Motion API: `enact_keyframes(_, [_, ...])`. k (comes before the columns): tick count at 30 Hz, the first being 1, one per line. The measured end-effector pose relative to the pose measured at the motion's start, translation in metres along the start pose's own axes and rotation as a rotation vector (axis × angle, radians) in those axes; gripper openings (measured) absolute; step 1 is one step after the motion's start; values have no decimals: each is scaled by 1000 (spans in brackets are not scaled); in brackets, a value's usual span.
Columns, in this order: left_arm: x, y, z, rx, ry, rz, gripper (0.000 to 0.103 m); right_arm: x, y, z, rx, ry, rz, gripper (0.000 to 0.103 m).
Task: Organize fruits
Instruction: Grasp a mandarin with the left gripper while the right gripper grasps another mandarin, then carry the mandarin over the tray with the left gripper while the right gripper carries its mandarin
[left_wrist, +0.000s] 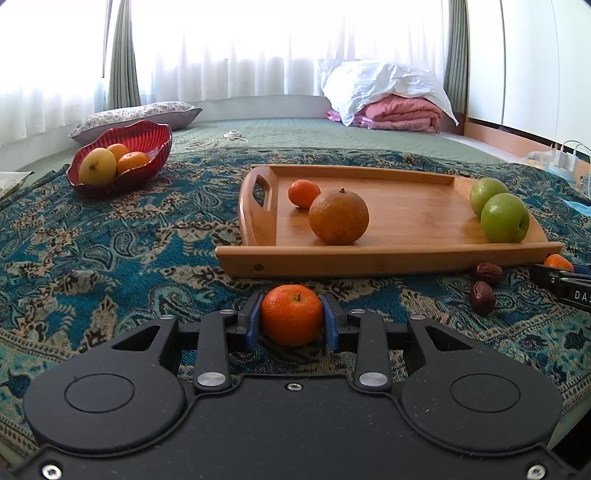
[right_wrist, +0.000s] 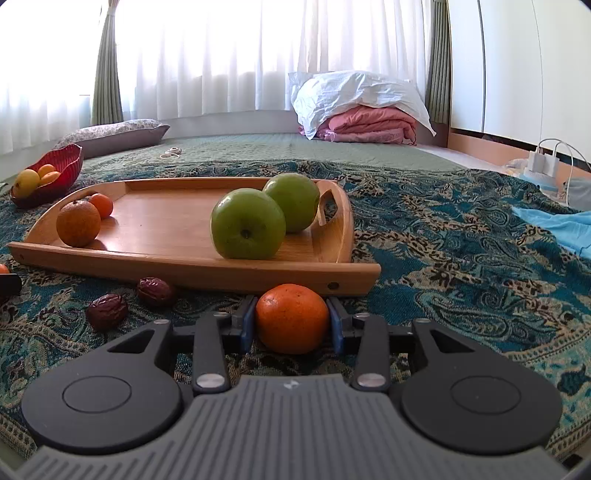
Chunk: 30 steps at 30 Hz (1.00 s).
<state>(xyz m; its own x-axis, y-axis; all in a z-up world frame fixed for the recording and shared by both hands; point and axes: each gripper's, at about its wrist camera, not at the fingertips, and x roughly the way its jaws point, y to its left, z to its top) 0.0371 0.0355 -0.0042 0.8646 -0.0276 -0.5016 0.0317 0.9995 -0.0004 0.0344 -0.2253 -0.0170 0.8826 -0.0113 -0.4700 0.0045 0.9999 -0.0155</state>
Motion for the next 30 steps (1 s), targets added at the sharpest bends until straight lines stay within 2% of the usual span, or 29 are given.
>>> enact_keyframes(5, [-3,3,9,-2,-19,18,32,-7,6,9,-49,-30,-14,44])
enact_keyframes(9, [-2,6,21,-7,-31,39,32,-11,3,25,-34,-51,-19,44])
enact_keyframes(18, [11,11,73,-3,-62,36,32,5,-2,79,-16,-47,-19,44])
enact_keyframes(24, [32,7,116,-18,-66,-24,32,35,-4,109,15,9,-4,44])
enact_keyframes(30, [67,8,144,-67,1,-64,32,63,-2,128,11,51,11,44])
